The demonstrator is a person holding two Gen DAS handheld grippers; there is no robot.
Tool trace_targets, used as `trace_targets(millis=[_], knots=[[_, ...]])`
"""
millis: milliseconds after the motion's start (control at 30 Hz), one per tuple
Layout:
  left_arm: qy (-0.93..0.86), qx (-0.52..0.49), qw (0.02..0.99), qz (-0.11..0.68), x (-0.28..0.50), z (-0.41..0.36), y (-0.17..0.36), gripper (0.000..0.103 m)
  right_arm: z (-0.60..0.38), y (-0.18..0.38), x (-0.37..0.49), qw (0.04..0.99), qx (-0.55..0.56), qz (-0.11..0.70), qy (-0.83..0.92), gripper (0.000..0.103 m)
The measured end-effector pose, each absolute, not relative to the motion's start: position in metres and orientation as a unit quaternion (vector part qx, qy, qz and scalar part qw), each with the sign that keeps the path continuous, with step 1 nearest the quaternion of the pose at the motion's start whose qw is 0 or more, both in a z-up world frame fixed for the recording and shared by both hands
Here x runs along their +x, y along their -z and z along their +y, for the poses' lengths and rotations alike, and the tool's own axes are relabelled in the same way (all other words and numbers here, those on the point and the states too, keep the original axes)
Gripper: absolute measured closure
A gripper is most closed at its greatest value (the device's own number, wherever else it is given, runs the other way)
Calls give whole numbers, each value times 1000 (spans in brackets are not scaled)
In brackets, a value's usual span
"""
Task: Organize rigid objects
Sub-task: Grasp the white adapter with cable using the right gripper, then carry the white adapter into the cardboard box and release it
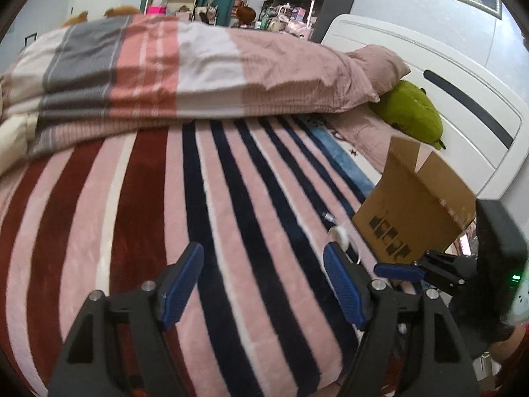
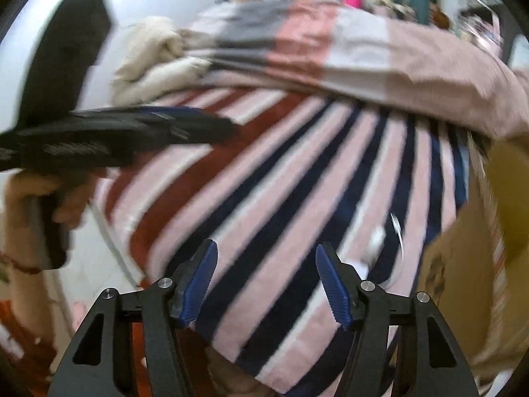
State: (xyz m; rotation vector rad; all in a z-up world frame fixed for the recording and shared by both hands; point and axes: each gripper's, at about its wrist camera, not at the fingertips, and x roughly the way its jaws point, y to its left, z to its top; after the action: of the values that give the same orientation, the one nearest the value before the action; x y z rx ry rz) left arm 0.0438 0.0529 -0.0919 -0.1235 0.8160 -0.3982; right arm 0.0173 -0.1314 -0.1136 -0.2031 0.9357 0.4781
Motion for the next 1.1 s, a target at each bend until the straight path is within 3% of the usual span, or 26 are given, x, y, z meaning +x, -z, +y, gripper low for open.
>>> trace_targets(millis=[267,433,500,700,1033,1100], knots=[[203,-67,887,410,40,55,116,31,-166,174,26,883,-42,461,-81,45],[206,-69,886,411,38,56,117,31,-169,187,38,886,-50,457,-57,58],[207,-69,885,412,38,55,116,31,-168,187,40,889,-57,451,-51,78],[231,-71,879,411,36,45,109,31,-159,173,24,893,-71,434,-94,78],[304,-98,859,400,35,19,80,31,-113,102,-6,901,-97,350,-238,78],[312,-103,858,394,35,14,70,37,-107,87,-8,902,-108,331,-256,78]])
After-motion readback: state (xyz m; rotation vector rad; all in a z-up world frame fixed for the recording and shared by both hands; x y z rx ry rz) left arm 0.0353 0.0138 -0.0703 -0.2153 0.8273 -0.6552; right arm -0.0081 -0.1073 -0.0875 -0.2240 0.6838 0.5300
